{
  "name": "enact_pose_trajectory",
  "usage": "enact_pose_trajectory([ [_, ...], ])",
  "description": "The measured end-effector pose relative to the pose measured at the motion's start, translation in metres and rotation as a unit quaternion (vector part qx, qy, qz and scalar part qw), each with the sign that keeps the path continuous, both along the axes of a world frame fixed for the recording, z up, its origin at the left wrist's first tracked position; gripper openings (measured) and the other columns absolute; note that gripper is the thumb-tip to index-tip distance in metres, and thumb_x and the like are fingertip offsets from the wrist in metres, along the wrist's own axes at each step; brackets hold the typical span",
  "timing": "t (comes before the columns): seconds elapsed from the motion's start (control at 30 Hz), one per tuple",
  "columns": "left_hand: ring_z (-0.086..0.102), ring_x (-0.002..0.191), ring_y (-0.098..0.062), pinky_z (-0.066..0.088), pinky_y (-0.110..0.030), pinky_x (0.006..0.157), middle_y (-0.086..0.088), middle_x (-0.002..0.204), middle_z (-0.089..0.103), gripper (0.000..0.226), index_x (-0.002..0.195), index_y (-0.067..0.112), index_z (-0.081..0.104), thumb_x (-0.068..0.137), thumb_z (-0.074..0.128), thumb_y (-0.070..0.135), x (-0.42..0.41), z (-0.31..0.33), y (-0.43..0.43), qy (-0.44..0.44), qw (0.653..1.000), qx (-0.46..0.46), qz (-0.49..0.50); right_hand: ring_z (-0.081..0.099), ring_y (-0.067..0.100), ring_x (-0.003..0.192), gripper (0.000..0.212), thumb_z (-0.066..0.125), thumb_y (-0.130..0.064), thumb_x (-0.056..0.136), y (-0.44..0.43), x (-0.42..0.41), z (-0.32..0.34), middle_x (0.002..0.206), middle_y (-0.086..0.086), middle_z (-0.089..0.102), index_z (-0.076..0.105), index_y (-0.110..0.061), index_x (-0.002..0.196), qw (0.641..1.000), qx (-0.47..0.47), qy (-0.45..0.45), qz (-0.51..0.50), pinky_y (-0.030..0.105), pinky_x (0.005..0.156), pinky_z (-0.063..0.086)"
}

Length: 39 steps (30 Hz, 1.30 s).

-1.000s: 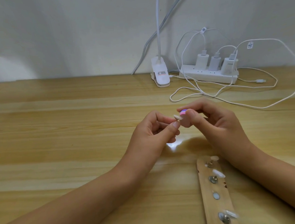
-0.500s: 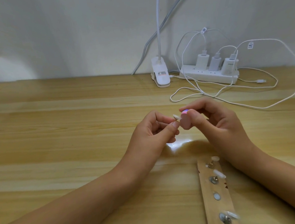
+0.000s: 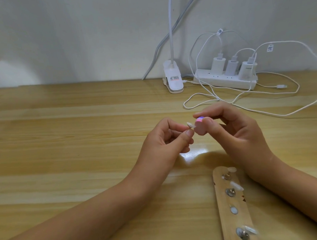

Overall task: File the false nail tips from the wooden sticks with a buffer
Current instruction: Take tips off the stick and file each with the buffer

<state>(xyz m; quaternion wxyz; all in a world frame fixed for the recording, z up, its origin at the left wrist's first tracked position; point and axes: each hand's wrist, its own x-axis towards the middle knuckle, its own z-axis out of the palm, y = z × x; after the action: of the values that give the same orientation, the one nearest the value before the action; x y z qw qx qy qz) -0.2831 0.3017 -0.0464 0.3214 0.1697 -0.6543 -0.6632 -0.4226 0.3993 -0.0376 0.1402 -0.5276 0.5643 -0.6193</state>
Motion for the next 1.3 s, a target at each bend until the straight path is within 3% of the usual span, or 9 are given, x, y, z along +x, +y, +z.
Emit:
enact_pose_trajectory([
  [0.13,0.062,0.067,-0.005,0.049,-0.015,0.065,0.006,0.07,0.068,0.012,0.081,0.022,0.063,0.089,0.067,0.015,0.0003,0.0001,0.0001,-0.006,1.0,-0.002,-0.001,0.067,0.018,0.095,0.014,0.065,-0.032,0.088,-0.001,-0.0007,-0.001,0.098,-0.004,0.068,0.07,-0.023,0.098,1.0,0.004,0.02,-0.002,0.043,0.085,0.056],
  [0.27,0.061,0.066,-0.005,0.049,-0.015,0.065,0.005,0.07,0.068,0.015,0.079,0.024,0.064,0.09,0.067,0.014,0.0002,-0.0001,-0.0002,-0.009,1.0,-0.004,-0.006,0.065,0.024,0.102,0.018,0.062,-0.032,0.089,-0.0013,-0.0029,-0.0009,0.103,0.001,0.066,0.07,-0.024,0.102,0.999,-0.015,0.041,0.003,0.047,0.087,0.056],
  [0.4,0.062,0.067,-0.006,0.048,-0.015,0.064,0.005,0.07,0.069,0.02,0.076,0.026,0.065,0.09,0.067,0.013,-0.0006,-0.0006,-0.0011,-0.007,1.0,0.003,-0.006,0.063,0.023,0.103,0.015,0.061,-0.027,0.092,-0.0017,-0.0015,-0.0007,0.105,0.005,0.064,0.071,-0.023,0.103,0.997,-0.04,0.073,0.001,0.039,0.087,0.055],
  [0.5,0.062,0.066,-0.005,0.049,-0.015,0.063,0.005,0.07,0.069,0.015,0.079,0.023,0.065,0.09,0.067,0.013,-0.0009,-0.0012,-0.0015,-0.01,1.0,0.004,-0.008,0.063,0.023,0.103,0.012,0.066,-0.028,0.092,-0.0024,-0.0023,-0.0007,0.105,0.007,0.064,0.071,-0.022,0.101,0.998,-0.02,0.065,-0.001,0.044,0.088,0.055],
  [0.63,0.061,0.064,-0.004,0.048,-0.014,0.062,0.005,0.069,0.068,0.013,0.08,0.021,0.064,0.09,0.067,0.014,-0.0007,-0.0005,-0.0008,-0.014,1.0,0.002,-0.008,0.061,0.023,0.1,0.017,0.061,-0.023,0.091,-0.0002,0.0003,0.0005,0.103,0.007,0.06,0.071,-0.017,0.103,0.993,-0.044,0.107,0.003,0.032,0.088,0.051],
  [0.97,0.06,0.061,-0.004,0.047,-0.014,0.061,0.005,0.068,0.068,0.013,0.079,0.02,0.063,0.09,0.067,0.014,-0.0007,0.0004,-0.001,-0.016,1.0,0.01,-0.008,0.061,0.016,0.096,0.015,0.067,-0.011,0.086,-0.001,-0.0006,0.0019,0.101,0.007,0.058,0.071,-0.013,0.1,0.99,-0.031,0.134,-0.012,0.024,0.088,0.049],
  [1.13,0.061,0.063,-0.004,0.048,-0.015,0.062,0.004,0.069,0.068,0.018,0.075,0.028,0.065,0.089,0.068,0.017,-0.0005,0.0004,-0.0003,-0.019,1.0,0.009,-0.014,0.06,0.019,0.097,0.017,0.069,-0.019,0.086,-0.0005,-0.0015,0.0017,0.1,0.006,0.058,0.072,-0.011,0.1,0.985,-0.038,0.169,-0.011,0.026,0.089,0.047],
  [1.3,0.062,0.065,-0.005,0.049,-0.015,0.064,0.004,0.071,0.069,0.018,0.075,0.029,0.066,0.088,0.069,0.018,0.0001,0.0015,-0.0002,-0.016,1.0,0.016,-0.018,0.064,0.015,0.095,0.013,0.069,-0.02,0.086,-0.0017,-0.0043,0.0018,0.101,0.007,0.063,0.073,-0.015,0.097,0.999,-0.005,0.049,-0.007,0.027,0.087,0.053],
])
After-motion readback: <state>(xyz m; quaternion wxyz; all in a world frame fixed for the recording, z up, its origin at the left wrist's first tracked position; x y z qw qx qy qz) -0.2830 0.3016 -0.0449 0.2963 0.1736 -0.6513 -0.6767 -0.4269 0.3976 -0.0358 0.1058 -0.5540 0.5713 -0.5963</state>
